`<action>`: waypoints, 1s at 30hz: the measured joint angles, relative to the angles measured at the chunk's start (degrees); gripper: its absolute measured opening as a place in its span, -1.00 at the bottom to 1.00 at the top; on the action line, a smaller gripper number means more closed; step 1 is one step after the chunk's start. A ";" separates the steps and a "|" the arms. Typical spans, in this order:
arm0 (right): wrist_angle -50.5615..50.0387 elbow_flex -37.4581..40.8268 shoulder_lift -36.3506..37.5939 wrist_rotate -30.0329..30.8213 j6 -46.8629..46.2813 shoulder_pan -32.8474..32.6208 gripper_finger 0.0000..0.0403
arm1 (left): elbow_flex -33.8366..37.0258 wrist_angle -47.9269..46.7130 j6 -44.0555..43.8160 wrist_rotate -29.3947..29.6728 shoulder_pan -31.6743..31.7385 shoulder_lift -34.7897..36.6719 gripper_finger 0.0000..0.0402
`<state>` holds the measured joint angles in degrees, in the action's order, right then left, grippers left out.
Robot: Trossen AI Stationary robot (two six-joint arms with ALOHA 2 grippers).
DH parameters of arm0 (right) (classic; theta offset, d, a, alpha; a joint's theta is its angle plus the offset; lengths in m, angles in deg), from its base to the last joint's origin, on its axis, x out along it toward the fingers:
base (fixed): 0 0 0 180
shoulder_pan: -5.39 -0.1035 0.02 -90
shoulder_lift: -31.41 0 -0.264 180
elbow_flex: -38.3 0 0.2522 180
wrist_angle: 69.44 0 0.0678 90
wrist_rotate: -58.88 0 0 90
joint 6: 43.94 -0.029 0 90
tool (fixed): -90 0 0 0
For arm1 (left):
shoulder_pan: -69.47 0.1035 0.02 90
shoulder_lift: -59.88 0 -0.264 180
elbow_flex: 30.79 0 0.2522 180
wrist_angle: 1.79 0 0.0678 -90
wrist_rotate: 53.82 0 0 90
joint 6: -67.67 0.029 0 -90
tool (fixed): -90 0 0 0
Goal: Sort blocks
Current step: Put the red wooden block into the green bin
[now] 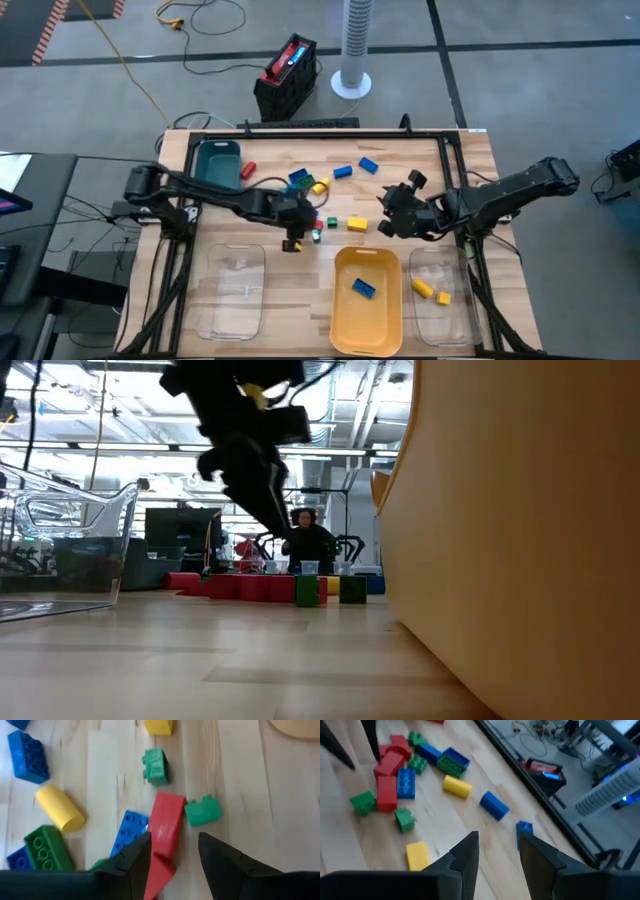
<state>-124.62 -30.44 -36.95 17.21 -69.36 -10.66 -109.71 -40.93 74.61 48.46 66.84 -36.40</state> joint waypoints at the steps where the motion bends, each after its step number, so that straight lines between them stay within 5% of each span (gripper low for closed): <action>1: 0.49 0.00 0.32 0.01 0.80 0.14 -0.25 | -1.06 -0.77 -0.08 0.00 -0.13 -1.12 -0.17; 13: 2.49 0.00 5.96 0.43 3.90 0.75 -0.25 | -7.85 -5.13 5.72 0.76 0.50 -8.47 0.12; 30: 4.05 0.00 6.25 1.31 5.85 -1.07 -0.25 | -7.87 -6.63 9.18 -2.02 4.08 -13.47 0.03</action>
<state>-120.56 -30.44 -30.71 18.52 -63.51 -11.73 -117.58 -47.57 83.79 46.44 70.92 -49.87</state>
